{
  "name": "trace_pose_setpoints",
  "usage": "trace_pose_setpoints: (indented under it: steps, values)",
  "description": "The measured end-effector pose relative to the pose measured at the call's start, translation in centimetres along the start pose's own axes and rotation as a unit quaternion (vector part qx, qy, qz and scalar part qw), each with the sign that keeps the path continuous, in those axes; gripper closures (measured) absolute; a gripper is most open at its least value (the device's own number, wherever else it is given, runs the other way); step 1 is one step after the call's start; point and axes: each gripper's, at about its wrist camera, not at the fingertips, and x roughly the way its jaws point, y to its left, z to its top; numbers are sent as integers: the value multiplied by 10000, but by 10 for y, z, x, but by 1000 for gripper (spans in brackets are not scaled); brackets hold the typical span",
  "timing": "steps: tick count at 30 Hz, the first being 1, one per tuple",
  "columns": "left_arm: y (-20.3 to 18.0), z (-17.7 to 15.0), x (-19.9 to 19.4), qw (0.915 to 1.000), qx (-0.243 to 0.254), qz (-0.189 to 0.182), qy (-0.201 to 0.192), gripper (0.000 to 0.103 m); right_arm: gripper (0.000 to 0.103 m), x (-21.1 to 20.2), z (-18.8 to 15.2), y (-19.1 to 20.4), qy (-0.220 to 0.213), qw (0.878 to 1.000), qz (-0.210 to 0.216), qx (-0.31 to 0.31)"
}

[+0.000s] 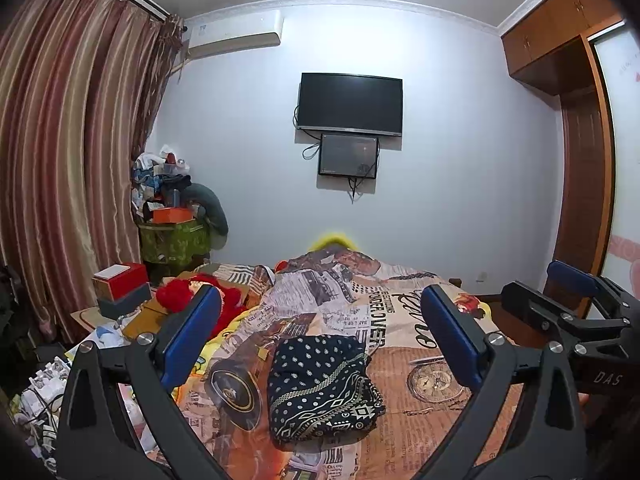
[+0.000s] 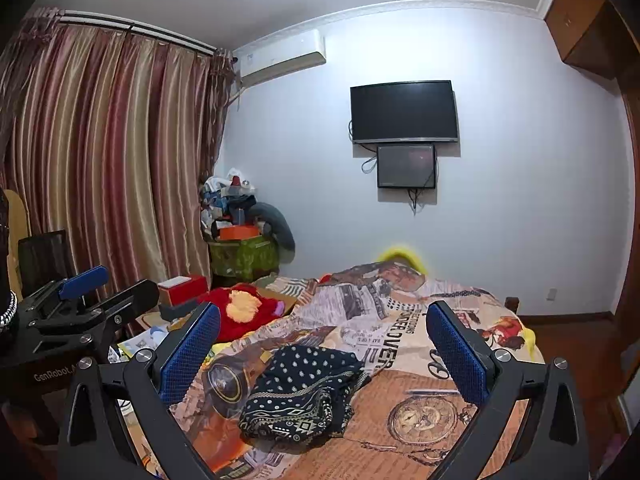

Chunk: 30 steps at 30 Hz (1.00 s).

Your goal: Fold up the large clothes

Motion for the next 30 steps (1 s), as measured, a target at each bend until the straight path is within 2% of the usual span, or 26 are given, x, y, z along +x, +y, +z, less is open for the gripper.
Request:
trace_pose_setpoints:
  steps: [19, 30]
  values:
    - [-3, -9, 11, 9998, 53, -14, 200, 2, 0, 3, -6, -9, 118, 9999, -58, 111]
    - [0, -8, 14, 9995, -74, -130, 274, 2, 0, 2, -5, -9, 136, 9998, -70, 117]
